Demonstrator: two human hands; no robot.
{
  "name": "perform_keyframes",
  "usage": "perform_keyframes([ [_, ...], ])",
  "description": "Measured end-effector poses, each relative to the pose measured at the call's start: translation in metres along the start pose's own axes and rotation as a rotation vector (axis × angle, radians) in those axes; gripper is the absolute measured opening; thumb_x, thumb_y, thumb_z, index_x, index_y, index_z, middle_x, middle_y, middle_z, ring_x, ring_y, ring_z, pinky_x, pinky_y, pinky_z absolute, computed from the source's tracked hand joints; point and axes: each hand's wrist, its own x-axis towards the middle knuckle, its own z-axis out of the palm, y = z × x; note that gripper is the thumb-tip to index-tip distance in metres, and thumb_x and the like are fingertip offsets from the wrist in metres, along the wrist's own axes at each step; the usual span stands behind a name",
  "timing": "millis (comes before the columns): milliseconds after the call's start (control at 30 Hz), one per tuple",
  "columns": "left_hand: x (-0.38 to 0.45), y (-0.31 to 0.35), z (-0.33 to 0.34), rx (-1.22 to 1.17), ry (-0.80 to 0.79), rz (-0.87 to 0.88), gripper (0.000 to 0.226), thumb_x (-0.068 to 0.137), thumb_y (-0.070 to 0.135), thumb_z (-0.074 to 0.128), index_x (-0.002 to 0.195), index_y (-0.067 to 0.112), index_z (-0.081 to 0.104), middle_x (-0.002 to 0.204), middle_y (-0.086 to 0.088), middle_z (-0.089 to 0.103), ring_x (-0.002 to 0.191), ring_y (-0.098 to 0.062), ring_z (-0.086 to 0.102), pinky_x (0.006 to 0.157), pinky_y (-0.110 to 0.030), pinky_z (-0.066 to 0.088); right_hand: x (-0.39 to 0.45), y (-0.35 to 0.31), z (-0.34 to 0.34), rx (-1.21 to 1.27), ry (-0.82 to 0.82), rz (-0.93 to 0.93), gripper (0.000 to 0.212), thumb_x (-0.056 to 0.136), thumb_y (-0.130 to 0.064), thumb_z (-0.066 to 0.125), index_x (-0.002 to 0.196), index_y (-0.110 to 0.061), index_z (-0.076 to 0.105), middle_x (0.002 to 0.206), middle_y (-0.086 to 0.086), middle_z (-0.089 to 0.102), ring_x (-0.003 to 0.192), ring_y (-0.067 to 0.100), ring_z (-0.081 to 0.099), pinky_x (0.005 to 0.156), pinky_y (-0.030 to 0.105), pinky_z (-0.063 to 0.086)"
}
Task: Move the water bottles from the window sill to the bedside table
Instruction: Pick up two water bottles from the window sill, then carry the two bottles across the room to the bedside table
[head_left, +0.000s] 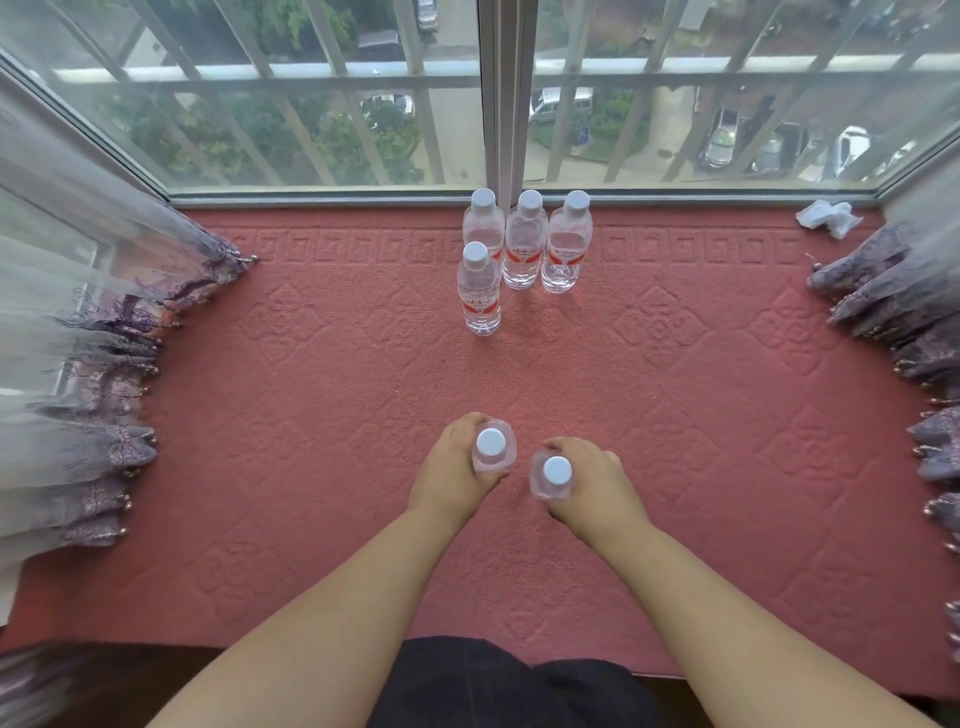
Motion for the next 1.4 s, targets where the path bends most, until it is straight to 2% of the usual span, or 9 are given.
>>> perform_keyframes([
  [167,-0.025,0.018,-0.016,0.069,0.034,0.095,0.074,0.069,0.031,0.086,0.134,0.025,0.052,0.13,0.009,0.058,0.122,-0.013,0.051,0.097,-0.023,0.038,-0.019,-0.012,-0.022,0.01,0.021,0.021,0.045,0.071,-0.021,0.061,0.115,-0.031,0.058,0.111,-0.011,0.063,0.098,0.022,0.045,0.082,0.033,0.046],
  [300,-0.06,0.054,-0.042,0.042,0.082,0.191,0.074,0.07,0.038,0.085,0.135,0.029,0.053,0.132,0.016,0.057,0.125,-0.007,0.049,0.103,-0.029,0.04,-0.053,-0.03,-0.052,0.125,0.173,-0.039,0.03,0.058,-0.036,0.066,0.084,-0.032,0.052,0.083,-0.014,0.058,0.082,0.024,0.05,0.067,0.033,0.043],
  [467,-0.132,0.118,-0.093,-0.014,0.169,0.348,0.074,0.067,0.055,0.078,0.133,0.038,0.051,0.131,0.025,0.055,0.123,0.0,0.049,0.101,-0.034,0.045,-0.131,-0.069,-0.12,0.218,0.37,-0.14,0.048,0.059,-0.037,0.076,0.104,-0.037,0.061,0.094,-0.022,0.062,0.091,0.006,0.057,0.073,0.028,0.046],
  [600,-0.186,0.166,-0.143,-0.017,0.237,0.464,0.071,0.068,0.051,0.084,0.128,0.044,0.047,0.122,0.031,0.056,0.111,0.005,0.054,0.09,-0.015,0.045,-0.198,-0.1,-0.166,0.347,0.493,-0.265,0.053,0.065,-0.028,0.082,0.11,-0.045,0.059,0.105,-0.023,0.062,0.094,-0.002,0.06,0.077,0.024,0.05],
  [900,-0.252,0.211,-0.216,-0.026,0.258,0.712,0.078,0.065,0.058,0.082,0.134,0.046,0.048,0.122,0.027,0.057,0.105,0.002,0.055,0.077,0.0,0.036,-0.298,-0.15,-0.206,0.459,0.791,-0.31,0.058,0.071,-0.037,0.087,0.123,-0.039,0.061,0.102,-0.032,0.062,0.059,0.004,0.06,0.064,0.011,0.045],
  [1100,-0.264,0.2,-0.237,0.02,0.158,0.826,0.076,0.065,0.057,0.083,0.131,0.055,0.044,0.123,0.031,0.053,0.108,0.003,0.053,0.08,0.0,0.036,-0.337,-0.174,-0.181,0.367,0.92,-0.208,0.064,0.071,-0.045,0.085,0.128,-0.04,0.058,0.106,-0.036,0.059,0.083,-0.002,0.062,0.074,0.004,0.041],
  [1200,-0.269,0.19,-0.24,0.039,0.107,0.884,0.075,0.066,0.059,0.081,0.13,0.059,0.042,0.124,0.031,0.053,0.111,0.003,0.052,0.086,-0.011,0.041,-0.357,-0.181,-0.162,0.306,0.973,-0.13,0.056,0.072,-0.05,0.083,0.121,-0.042,0.059,0.103,-0.035,0.058,0.088,-0.004,0.061,0.071,0.003,0.038],
  [1267,-0.27,0.187,-0.238,0.061,0.057,0.93,0.075,0.066,0.06,0.08,0.13,0.06,0.041,0.123,0.03,0.053,0.113,0.001,0.051,0.093,-0.027,0.046,-0.372,-0.183,-0.148,0.311,1.001,-0.08,0.049,0.073,-0.052,0.081,0.114,-0.047,0.056,0.101,-0.035,0.058,0.096,-0.011,0.057,0.073,0.004,0.04],
  [1400,-0.274,0.183,-0.223,0.076,-0.061,0.994,0.078,0.065,0.061,0.079,0.134,0.053,0.044,0.124,0.025,0.056,0.115,-0.003,0.053,0.096,-0.04,0.049,-0.4,-0.177,-0.118,0.314,1.066,0.075,0.059,0.073,-0.055,0.08,0.125,-0.038,0.059,0.11,-0.024,0.064,0.103,-0.006,0.056,0.085,0.021,0.05],
])
